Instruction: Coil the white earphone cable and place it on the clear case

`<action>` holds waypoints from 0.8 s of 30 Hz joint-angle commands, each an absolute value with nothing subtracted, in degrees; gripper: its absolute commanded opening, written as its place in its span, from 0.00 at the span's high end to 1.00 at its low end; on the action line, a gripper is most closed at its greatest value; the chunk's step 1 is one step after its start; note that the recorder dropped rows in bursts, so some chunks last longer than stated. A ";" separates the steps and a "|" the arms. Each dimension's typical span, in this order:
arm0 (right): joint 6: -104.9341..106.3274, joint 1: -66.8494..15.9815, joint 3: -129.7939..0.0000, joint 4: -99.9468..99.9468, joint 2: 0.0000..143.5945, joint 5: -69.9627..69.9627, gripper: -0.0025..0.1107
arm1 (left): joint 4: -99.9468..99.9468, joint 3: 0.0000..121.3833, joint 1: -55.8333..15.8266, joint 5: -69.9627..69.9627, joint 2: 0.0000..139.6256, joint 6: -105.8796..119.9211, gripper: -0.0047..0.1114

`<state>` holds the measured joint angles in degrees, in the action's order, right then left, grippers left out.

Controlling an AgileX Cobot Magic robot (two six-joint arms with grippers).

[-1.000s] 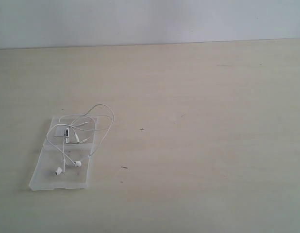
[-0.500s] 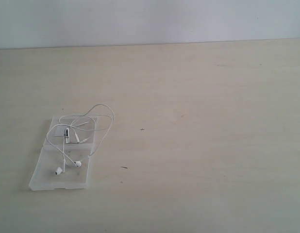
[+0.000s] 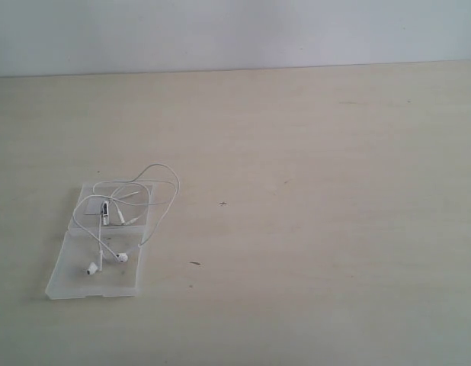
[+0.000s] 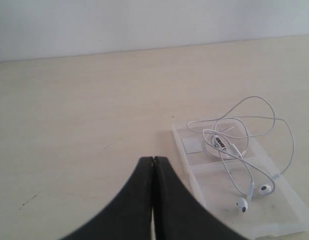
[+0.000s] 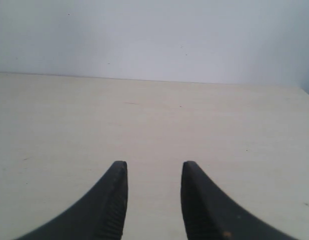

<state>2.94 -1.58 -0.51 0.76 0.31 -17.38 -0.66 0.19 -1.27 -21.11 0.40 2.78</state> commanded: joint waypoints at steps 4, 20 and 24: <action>2.85 -1.27 -0.29 0.00 0.00 -16.68 0.67 | -1.08 0.00 -1.03 -21.16 0.00 2.46 0.96; 2.85 -1.27 -0.29 0.00 0.00 -16.68 0.67 | -1.08 0.00 -1.03 -21.16 0.00 2.72 0.96; 2.85 -1.27 -0.29 0.00 0.00 -16.68 0.67 | -1.08 0.00 -1.03 -21.16 0.00 2.72 0.96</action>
<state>2.94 -1.58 -0.51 0.37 0.31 -17.28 -0.66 0.19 -1.27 -21.11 0.40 2.80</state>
